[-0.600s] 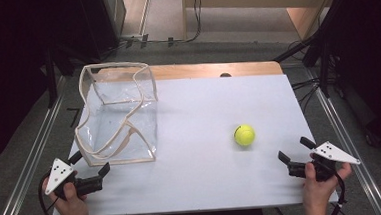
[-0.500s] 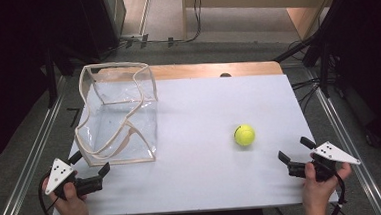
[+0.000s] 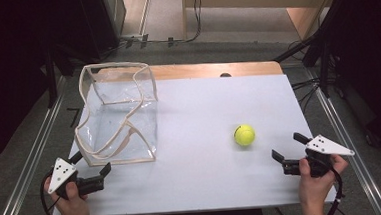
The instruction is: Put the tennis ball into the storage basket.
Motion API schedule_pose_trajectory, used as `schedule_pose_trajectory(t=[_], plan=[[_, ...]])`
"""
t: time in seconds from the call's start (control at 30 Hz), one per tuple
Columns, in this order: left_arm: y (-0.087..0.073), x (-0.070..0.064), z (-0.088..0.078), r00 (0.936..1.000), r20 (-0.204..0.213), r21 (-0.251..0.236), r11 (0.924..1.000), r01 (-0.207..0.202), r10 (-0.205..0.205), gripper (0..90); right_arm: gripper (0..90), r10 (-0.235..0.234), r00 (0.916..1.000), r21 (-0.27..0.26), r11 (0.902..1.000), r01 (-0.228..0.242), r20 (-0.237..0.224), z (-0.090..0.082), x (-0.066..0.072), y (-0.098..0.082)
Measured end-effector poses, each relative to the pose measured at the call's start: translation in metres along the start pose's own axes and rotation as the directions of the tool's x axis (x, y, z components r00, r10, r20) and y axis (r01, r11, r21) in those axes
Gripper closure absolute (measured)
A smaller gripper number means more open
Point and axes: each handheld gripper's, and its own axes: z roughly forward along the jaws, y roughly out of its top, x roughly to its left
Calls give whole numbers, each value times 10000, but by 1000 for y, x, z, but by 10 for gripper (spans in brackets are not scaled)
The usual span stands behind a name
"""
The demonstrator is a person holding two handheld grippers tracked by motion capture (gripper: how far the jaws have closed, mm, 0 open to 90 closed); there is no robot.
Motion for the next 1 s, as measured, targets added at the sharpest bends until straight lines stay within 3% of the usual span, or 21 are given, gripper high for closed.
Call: schedule_pose_trajectory(t=[0.1,0.17,0.2,0.63,0.8,0.83,0.97,1.0], plan=[[0,0,0,10000,37,25,10000,-32,32,0,0,-540,9984,699,9960,551,-176,7,7,16],[0,0,1,10000,55,10,10000,-21,21,0,0,-706,9974,839,9939,715,-138,9,9,19],[0,0,1,10000,80,23,10000,12,-12,0,0,-1031,9945,1103,9884,1043,-167,15,13,24],[0,0,1,10000,39,74,10000,15,-15,0,0,-1398,9879,1749,9731,1497,-674,44,21,46],[0,1,1,10000,16,49,10000,60,-60,0,0,-1637,9825,1964,9642,1783,-888,53,22,54],[0,0,1,10000,11,50,10000,61,-61,0,0,-1738,9798,2107,9586,1914,-992,58,23,58],[0,1,1,10000,-2,44,10000,51,-51,0,0,-1724,9785,2244,9550,1942,-1132,65,23,63],[0,1,1,10000,8,32,10000,73,-73,0,0,-1803,9761,2368,9497,2049,-1217,69,23,66]])
